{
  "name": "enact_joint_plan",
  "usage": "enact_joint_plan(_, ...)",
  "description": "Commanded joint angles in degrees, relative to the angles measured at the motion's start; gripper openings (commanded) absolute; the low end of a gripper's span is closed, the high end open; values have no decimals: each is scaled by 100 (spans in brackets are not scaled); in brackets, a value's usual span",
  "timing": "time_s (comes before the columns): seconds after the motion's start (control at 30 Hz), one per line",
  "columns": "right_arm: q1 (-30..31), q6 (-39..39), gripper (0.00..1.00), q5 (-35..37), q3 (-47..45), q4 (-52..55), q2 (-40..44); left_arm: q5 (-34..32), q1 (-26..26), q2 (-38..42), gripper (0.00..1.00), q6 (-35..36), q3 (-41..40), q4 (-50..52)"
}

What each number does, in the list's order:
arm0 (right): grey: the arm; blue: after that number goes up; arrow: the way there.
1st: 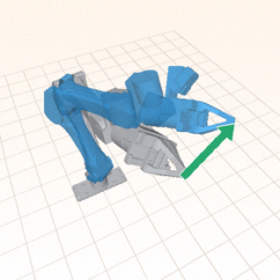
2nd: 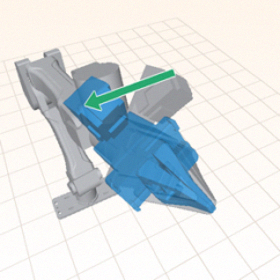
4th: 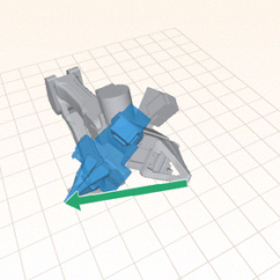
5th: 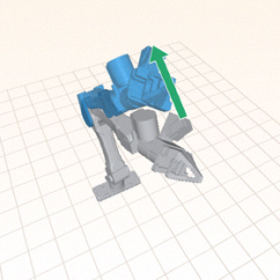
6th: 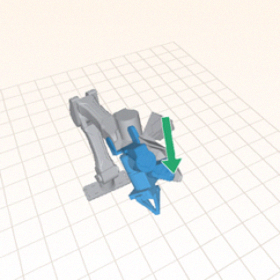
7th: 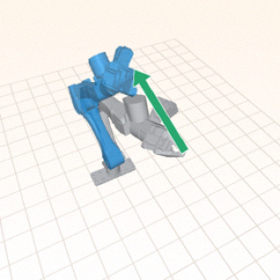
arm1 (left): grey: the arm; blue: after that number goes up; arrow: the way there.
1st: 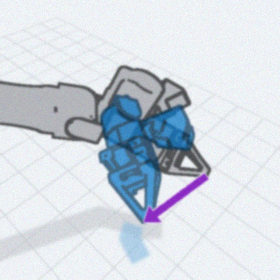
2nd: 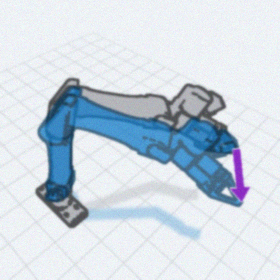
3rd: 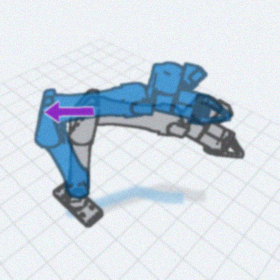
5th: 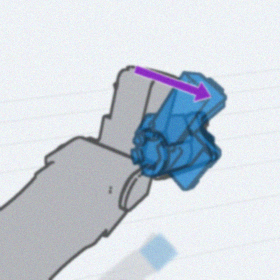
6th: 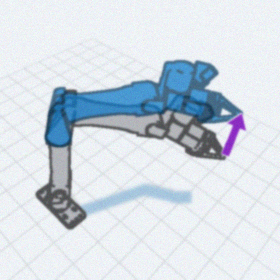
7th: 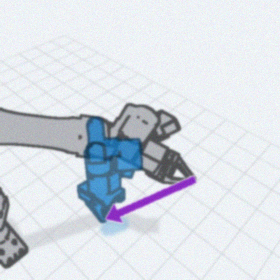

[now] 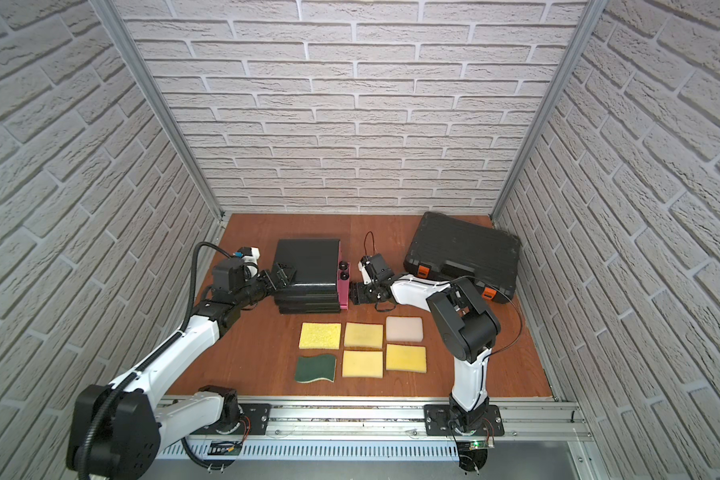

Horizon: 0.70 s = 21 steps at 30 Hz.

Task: Take the sponge out of the drawer
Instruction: Close the drawer of the storage box.

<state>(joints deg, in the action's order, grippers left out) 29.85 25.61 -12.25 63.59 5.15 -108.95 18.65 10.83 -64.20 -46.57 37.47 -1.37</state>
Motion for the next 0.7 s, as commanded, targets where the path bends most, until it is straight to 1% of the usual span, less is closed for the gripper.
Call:
enact_joint_plan(0.0, 71, 272, 68, -353, -129, -765, -8, 314, -19, -29, 98, -67, -121, -399)
enact_joint_plan(0.17, 105, 433, 68, -440, -523, -1450, 153, 371, -18, -39, 98, -167, -227, -553)
enact_joint_plan(0.23, 109, 425, 68, -385, -531, -1399, 171, 329, -19, -23, 98, -160, -240, -538)
enact_joint_plan(0.33, 109, 249, 68, 119, -466, -876, 305, 221, -54, 92, 98, -2, -202, -354)
enact_joint_plan(0.4, 109, 125, 69, 707, -548, -582, 584, 11, -76, 309, 98, 207, -208, -200)
enact_joint_plan(0.43, 109, 47, 70, 1073, -592, -393, 794, -210, -89, 450, 98, 425, -176, -14)
enact_joint_plan(0.5, 109, -123, 71, 1821, -594, 107, 1212, -909, -95, 702, 98, 908, -52, 493)
enact_joint_plan(0.57, 109, -299, 73, 2638, -585, 572, 1701, -1913, -142, 849, 98, 1426, 32, 878)
enact_joint_plan(0.6, 105, -371, 75, 2967, -577, 732, 1922, -2256, -188, 882, 98, 1613, 3, 871)
enact_joint_plan(0.63, 101, -484, 77, 3302, -572, 886, 2158, -2594, -265, 897, 98, 1794, -93, 726)
enact_joint_plan(0.67, 93, -622, 88, 3618, -544, 1064, 2374, -2830, -396, 882, 98, 1966, -228, 485)
